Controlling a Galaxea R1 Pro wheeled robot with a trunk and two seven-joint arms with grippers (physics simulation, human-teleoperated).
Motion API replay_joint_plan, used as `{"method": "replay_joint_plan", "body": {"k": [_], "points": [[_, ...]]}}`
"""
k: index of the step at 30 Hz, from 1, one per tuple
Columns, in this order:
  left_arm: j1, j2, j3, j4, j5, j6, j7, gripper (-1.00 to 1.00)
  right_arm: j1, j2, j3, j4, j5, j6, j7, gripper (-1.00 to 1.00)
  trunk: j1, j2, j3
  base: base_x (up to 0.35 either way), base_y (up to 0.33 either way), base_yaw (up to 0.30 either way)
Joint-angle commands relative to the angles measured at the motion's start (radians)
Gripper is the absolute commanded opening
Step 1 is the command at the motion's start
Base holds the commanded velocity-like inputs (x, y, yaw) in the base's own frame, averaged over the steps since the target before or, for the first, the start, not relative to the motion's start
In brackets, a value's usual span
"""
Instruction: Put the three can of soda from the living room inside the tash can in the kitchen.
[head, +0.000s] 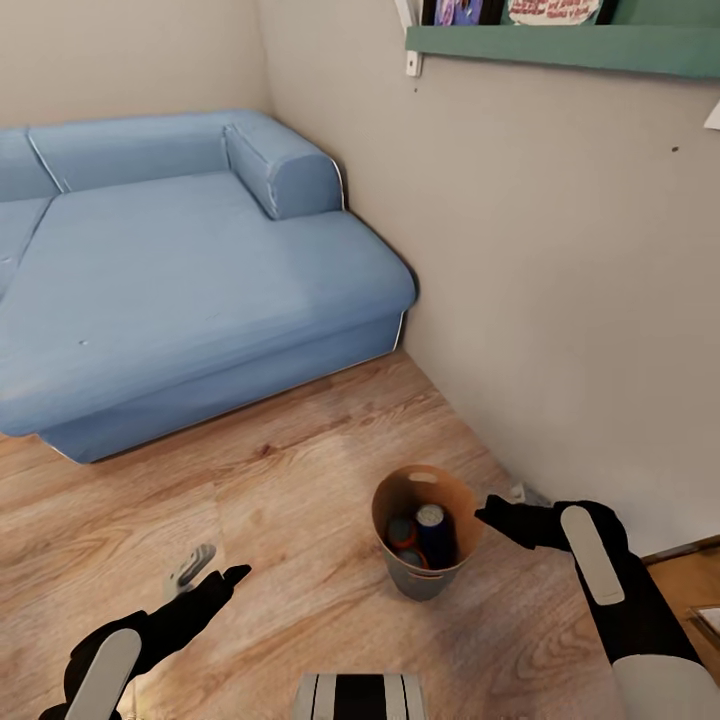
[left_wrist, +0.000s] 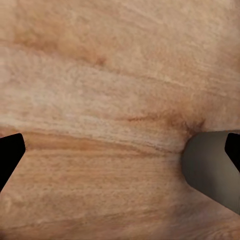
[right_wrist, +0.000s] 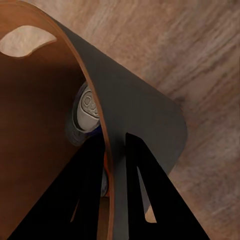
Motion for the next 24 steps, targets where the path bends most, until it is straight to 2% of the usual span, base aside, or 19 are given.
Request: {"method": "replay_joint_plan", "body": {"k": [1, 2, 13, 19, 24], "points": [[-0.001, 0.001, -0.001, 0.0, 0.0, 0.0, 0.0, 1.0, 0.0, 0.001, -0.002, 0.043, -0.019, 0.0, 0.002, -1.0, 0.0, 0.0, 0.0, 0.0, 0.0, 0.0], [-0.001, 0.002, -0.001, 0.0, 0.0, 0.0, -0.001, 1.0, 0.0, 0.001, -0.002, 0.044, -0.019, 0.0, 0.002, 1.0, 0.0, 0.0, 0.0, 0.0, 0.0, 0.0], [0.0, 0.009, 0.001, 0.034, -0.009, -0.004, 0.002, 1.0, 0.002, 0.0, -0.002, 0.015, -0.019, 0.0, 0.005, 1.0, 0.0, 0.0, 0.0, 0.0, 0.0, 0.0], [0.004, 0.012, -0.006, 0.076, -0.018, -0.012, 0.006, 1.0, 0.012, 0.001, -0.004, -0.115, -0.017, 0.0, 0.005, 1.0, 0.0, 0.0, 0.0, -0.005, 0.0, 0.0], [0.006, 0.012, -0.008, 0.09, -0.025, -0.014, 0.006, 1.0, 0.016, 0.0, -0.003, -0.159, -0.018, 0.0, 0.006, 1.0, 0.0, 0.0, 0.0, -0.078, 0.0, 0.0]]}}
